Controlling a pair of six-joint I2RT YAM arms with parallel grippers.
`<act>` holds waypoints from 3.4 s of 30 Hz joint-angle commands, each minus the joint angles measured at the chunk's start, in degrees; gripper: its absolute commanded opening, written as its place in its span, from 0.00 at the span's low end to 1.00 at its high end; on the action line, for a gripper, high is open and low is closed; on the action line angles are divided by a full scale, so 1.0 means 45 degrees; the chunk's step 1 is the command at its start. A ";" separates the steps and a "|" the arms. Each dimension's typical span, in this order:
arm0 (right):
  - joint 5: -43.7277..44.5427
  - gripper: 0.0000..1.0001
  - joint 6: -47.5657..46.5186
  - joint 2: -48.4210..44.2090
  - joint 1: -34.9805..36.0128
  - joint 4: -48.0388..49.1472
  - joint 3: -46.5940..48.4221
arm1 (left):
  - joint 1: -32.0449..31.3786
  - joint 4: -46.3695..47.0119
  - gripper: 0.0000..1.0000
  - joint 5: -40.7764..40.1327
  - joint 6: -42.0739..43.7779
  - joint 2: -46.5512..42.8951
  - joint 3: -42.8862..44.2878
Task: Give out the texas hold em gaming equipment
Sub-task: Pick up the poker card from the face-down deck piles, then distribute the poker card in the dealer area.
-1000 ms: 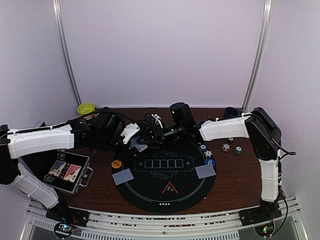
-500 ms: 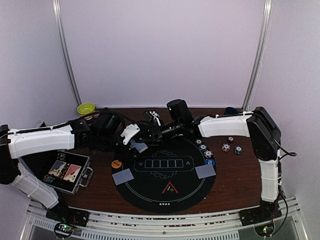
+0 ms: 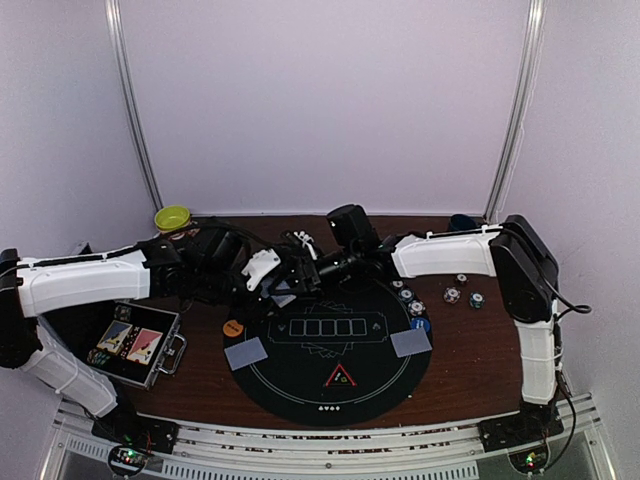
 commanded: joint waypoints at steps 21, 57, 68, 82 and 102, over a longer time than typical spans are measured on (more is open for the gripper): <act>0.1054 0.33 -0.1485 -0.0078 -0.0609 -0.1582 0.0364 | -0.0030 0.0579 0.64 -0.0020 0.0196 -0.0078 -0.0199; -0.1578 0.03 0.0398 -0.0676 -0.0928 0.0718 -0.0029 | -0.0037 0.0575 0.64 -0.0085 0.0222 0.0079 -0.0218; -0.0964 0.00 0.0419 -0.1016 -0.1708 0.0398 0.0237 | -0.0025 0.0568 0.64 -0.0313 0.0164 -0.0030 -0.0291; 0.1279 0.00 0.1337 -0.1243 -0.3938 0.1655 -0.0781 | -0.0026 0.0558 0.64 -0.0472 0.0105 -0.0016 -0.0276; 0.6509 0.00 -0.1508 0.3228 -0.3860 -0.2344 0.3323 | 0.0028 0.0548 0.64 -0.0569 0.0084 0.0141 -0.0225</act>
